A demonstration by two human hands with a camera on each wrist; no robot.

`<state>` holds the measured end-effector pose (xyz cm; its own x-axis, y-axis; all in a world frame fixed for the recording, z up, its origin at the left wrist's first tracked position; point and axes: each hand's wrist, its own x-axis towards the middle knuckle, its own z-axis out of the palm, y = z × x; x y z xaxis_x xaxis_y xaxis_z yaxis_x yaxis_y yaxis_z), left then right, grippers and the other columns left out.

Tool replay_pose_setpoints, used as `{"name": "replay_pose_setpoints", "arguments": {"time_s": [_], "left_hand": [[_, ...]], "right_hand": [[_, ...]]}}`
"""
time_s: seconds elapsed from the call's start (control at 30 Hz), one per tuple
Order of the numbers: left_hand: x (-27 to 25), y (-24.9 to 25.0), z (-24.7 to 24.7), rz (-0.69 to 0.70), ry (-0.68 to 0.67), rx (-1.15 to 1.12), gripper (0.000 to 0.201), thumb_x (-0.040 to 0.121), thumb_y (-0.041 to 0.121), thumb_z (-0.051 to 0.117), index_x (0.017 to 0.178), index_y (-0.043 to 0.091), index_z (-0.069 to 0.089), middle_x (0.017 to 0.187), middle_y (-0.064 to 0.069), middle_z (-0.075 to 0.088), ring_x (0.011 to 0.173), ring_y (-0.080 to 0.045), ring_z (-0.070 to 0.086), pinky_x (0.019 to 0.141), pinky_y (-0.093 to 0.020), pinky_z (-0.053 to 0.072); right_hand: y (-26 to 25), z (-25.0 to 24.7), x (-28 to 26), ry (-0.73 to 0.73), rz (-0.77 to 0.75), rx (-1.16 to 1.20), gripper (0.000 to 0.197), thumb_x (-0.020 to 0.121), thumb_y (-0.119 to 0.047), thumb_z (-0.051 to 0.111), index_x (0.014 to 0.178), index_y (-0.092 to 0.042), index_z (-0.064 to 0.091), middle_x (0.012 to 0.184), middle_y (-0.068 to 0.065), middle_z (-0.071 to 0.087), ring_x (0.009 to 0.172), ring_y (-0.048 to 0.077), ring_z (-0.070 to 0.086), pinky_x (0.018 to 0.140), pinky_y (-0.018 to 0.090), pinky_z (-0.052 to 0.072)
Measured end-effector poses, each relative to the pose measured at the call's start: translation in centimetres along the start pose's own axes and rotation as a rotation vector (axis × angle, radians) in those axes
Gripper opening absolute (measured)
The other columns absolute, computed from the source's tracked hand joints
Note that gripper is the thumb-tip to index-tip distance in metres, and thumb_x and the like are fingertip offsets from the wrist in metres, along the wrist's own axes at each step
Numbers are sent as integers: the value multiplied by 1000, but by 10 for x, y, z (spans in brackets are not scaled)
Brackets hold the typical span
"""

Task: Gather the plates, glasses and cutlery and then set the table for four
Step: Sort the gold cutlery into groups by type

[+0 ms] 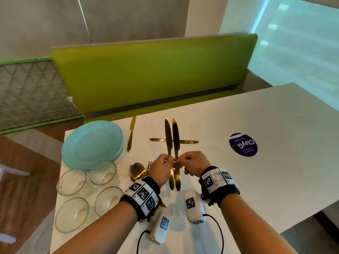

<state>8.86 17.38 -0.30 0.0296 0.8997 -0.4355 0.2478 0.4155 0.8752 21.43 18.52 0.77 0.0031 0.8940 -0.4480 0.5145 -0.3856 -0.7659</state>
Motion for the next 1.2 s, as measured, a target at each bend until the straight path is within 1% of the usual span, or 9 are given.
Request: {"name": "replay_pose_setpoints", "arguments": {"time_s": [0.07, 0.17, 0.3, 0.43, 0.6, 0.67, 0.73, 0.87, 1.2], "left_hand": [[6, 3, -6, 19, 36, 2, 20, 97, 29, 39, 100, 17, 56, 104, -8, 67, 96, -25, 64, 88, -42, 53], [12, 6, -12, 12, 79, -98, 19, 99, 26, 38, 97, 17, 54, 94, -5, 67, 75, -19, 66, 66, -29, 55], [24, 5, -19, -12, 122, -100, 20, 99, 26, 34, 95, 23, 54, 88, -4, 65, 64, -16, 56, 58, -26, 48], [39, 6, -31, -60, 211, -60, 26, 99, 28, 31, 107, 15, 52, 81, -2, 55, 69, -18, 51, 55, -23, 42], [54, 11, -46, -85, 281, -158, 27, 100, 26, 32, 111, 10, 50, 73, 0, 49, 60, -14, 46, 56, -25, 42], [59, 14, -51, -85, 296, -170, 23, 99, 25, 33, 109, 10, 49, 73, 1, 48, 61, -13, 46, 55, -23, 41], [63, 16, -55, -75, 302, -178, 21, 99, 24, 34, 107, 11, 49, 73, 2, 48, 62, -12, 47, 55, -22, 41], [67, 17, -57, -62, 308, -152, 18, 98, 26, 37, 104, 14, 49, 73, 1, 48, 61, -11, 48, 55, -20, 42], [74, 15, -56, -119, 285, -60, 18, 97, 27, 42, 95, 12, 52, 71, 1, 52, 63, -12, 50, 61, -23, 46]], "right_hand": [[-8, 2, 11, -22, -26, 23, 17, 87, -22, 61, 70, -21, 64, 76, -2, 67, 54, 8, 52, 49, 20, 41], [-15, 9, 26, -72, -49, 22, 18, 88, -21, 61, 71, -23, 64, 71, -6, 64, 54, 7, 49, 48, 19, 40], [-26, 18, 43, -112, -88, -44, 11, 86, -20, 63, 85, -13, 72, 71, -7, 64, 54, 1, 49, 51, 13, 39], [-38, 16, 68, -127, -128, -133, 14, 84, -24, 67, 92, -15, 75, 75, -10, 65, 62, 1, 52, 55, 11, 40], [-43, 9, 126, 19, -97, -643, 28, 89, -21, 56, 116, -23, 64, 121, 0, 62, 108, 19, 58, 91, 28, 49], [-44, 13, 143, -3, -66, -809, 33, 91, -16, 53, 123, -22, 59, 129, 1, 57, 118, 21, 55, 97, 31, 46], [-44, 18, 155, -41, -56, -918, 33, 92, -15, 52, 124, -19, 59, 129, 2, 57, 119, 21, 56, 95, 31, 46], [-39, 29, 167, -58, -28, -1037, 22, 91, -16, 52, 107, -11, 67, 111, 6, 67, 102, 23, 65, 73, 28, 45], [-30, 28, 167, -100, -86, -1114, 23, 87, -20, 55, 106, -11, 65, 106, 6, 67, 98, 23, 65, 75, 27, 47]]}}
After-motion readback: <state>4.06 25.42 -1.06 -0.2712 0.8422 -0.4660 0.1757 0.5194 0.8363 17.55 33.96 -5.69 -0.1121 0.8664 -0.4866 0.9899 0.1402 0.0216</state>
